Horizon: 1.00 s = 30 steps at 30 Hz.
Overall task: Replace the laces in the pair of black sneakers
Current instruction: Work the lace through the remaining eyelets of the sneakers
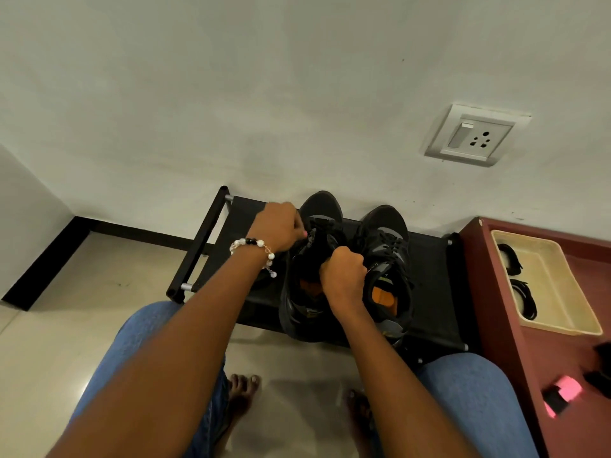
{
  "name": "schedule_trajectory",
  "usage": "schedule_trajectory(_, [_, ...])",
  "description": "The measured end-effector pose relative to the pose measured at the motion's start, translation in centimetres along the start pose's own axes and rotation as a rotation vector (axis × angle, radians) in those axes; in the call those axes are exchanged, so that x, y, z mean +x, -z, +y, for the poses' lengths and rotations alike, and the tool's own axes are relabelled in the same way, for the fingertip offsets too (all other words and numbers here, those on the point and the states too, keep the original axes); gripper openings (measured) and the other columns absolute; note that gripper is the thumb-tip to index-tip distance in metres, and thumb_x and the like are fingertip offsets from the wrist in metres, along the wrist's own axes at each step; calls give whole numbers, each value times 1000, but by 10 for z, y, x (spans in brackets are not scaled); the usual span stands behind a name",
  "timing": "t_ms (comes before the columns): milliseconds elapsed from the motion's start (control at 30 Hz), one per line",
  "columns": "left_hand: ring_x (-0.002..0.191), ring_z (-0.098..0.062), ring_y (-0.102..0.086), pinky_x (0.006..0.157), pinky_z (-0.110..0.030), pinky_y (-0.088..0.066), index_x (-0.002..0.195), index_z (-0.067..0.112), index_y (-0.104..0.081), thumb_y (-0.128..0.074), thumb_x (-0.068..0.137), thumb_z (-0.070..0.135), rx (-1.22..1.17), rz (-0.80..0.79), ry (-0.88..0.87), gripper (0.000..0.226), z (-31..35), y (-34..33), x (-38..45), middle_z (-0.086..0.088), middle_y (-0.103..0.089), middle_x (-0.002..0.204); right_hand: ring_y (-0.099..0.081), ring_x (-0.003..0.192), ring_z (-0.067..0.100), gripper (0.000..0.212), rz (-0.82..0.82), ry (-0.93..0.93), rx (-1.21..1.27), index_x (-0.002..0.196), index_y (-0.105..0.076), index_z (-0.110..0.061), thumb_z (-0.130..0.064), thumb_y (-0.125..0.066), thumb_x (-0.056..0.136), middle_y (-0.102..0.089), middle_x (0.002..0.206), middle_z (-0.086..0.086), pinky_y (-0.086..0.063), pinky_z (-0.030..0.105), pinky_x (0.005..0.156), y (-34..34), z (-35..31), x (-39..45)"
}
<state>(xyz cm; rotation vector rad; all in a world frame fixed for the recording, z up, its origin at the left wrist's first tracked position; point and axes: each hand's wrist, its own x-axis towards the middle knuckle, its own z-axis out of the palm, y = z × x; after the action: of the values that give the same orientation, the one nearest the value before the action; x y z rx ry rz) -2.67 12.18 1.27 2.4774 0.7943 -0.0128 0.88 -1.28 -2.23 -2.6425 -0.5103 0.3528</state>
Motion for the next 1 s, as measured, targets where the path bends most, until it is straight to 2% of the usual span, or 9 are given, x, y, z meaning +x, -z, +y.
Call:
schedule_trajectory(100, [89,-24,-66,82,-33,-54,91,7,-76,-69,88,22,-9,-16,59,16,1,-8,-1,-10,-72,96,-62,88,35,14,-1,-14,39,90,-54,-3,-9,-45,99,-63,99,19,-37,31,60,-5,2,4])
schedule_trajectory(267, [91,-23,-66,89,-32,-52,86,2,-76,-71,85,19,-383,86,223,18,6,1,-1,-13,-72,91,-61,91,38,17,-1,-43,81,100,-58,3,-9,-47,98,-62,101,21,-36,32,61,-10,5,7])
schedule_trajectory(367, [86,-22,-66,72,-27,-53,75,9,-73,-64,90,18,-736,163,302,20,9,12,-2,-5,-71,82,-61,89,39,10,4,-38,93,88,-51,-5,-8,-49,97,-62,101,22,-34,32,60,-11,6,7])
schedule_trajectory(467, [83,-22,-70,49,-19,-37,74,14,-60,-50,99,18,-1090,215,234,27,13,24,-4,-3,-72,83,-60,91,37,10,-6,-37,89,87,-51,-5,-7,-50,97,-61,101,20,-36,31,61,-9,7,6])
schedule_trajectory(567, [71,-23,-69,51,-24,-37,76,14,-52,-41,103,19,-1507,290,100,29,19,40,-5,-3,-68,73,-61,92,37,12,-8,-38,95,98,-58,2,-7,-50,97,-62,102,20,-38,32,63,-8,6,6])
schedule_trajectory(700, [43,-10,-36,59,-28,-50,74,16,-46,-39,102,37,-1948,279,-19,36,15,62,-8,2,-48,58,-62,93,36,14,-7,-45,103,102,-59,3,-7,-50,97,-62,102,19,-40,31,63,-8,4,6])
schedule_trajectory(800, [38,-7,-24,37,-18,-24,85,18,-52,-45,99,40,-1751,258,38,27,9,59,-7,4,-37,51,-62,91,36,13,-3,-50,110,100,-58,2,-7,-50,97,-62,101,18,-40,31,62,-8,4,5])
schedule_trajectory(867, [42,-9,-36,38,-18,-27,97,25,-60,-56,96,32,-1272,230,52,8,7,43,-5,6,-45,55,-63,88,35,13,0,-48,109,99,-58,2,-7,-50,97,-63,99,18,-40,31,60,-9,4,5])
schedule_trajectory(1000, [85,-19,-67,78,-30,-53,91,23,-76,-71,84,32,-132,10,58,12,-1,6,0,2,-72,90,-62,92,38,14,-3,-48,99,101,-58,3,-7,-49,97,-62,101,20,-40,32,62,-9,4,5])
